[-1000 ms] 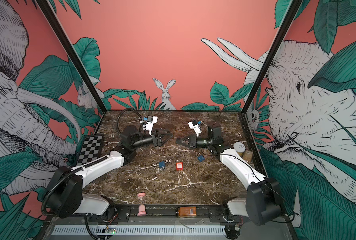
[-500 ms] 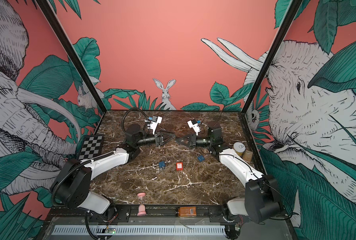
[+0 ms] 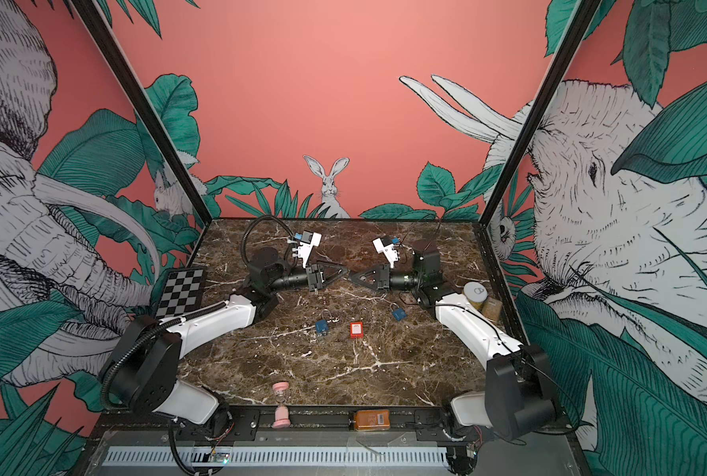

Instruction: Lock with the key

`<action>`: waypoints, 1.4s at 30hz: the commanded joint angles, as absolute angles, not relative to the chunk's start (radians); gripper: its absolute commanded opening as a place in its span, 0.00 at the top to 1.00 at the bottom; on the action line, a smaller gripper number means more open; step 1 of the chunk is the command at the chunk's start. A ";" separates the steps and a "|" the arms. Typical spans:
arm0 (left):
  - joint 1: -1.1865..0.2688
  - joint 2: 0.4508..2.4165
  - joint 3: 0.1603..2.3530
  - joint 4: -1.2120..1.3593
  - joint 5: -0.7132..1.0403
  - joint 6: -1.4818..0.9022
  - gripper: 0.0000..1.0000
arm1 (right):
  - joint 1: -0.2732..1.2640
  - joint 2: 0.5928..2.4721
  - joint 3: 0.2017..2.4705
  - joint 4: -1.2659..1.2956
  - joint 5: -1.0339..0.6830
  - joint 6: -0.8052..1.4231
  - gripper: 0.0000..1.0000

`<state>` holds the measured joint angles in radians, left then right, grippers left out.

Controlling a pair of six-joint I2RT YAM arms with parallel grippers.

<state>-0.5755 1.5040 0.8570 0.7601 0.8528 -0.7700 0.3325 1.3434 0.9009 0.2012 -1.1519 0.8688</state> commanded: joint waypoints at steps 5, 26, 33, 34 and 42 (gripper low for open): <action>-0.581 1.447 0.830 0.788 0.852 -0.789 0.68 | 0.325 1.274 0.931 0.176 -1.128 0.773 1.00; -0.598 1.418 0.829 0.779 0.847 -0.833 0.85 | 0.324 1.252 0.925 0.141 -1.106 0.696 1.00; -0.612 1.415 0.824 0.770 0.847 -0.835 0.84 | 0.322 1.253 0.928 0.158 -1.100 0.697 1.00; -0.612 1.413 0.824 0.764 0.846 -0.833 0.84 | 0.322 1.252 0.926 0.159 -1.101 0.695 1.00; -0.614 1.407 0.822 0.758 0.847 -0.825 0.92 | 0.315 1.235 0.918 0.159 -1.092 0.686 1.00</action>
<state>-0.5995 1.4563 0.8322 0.7486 0.8146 -0.8314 0.3248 1.2606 0.9028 0.1074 -1.1175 0.7029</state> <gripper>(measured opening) 0.094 0.123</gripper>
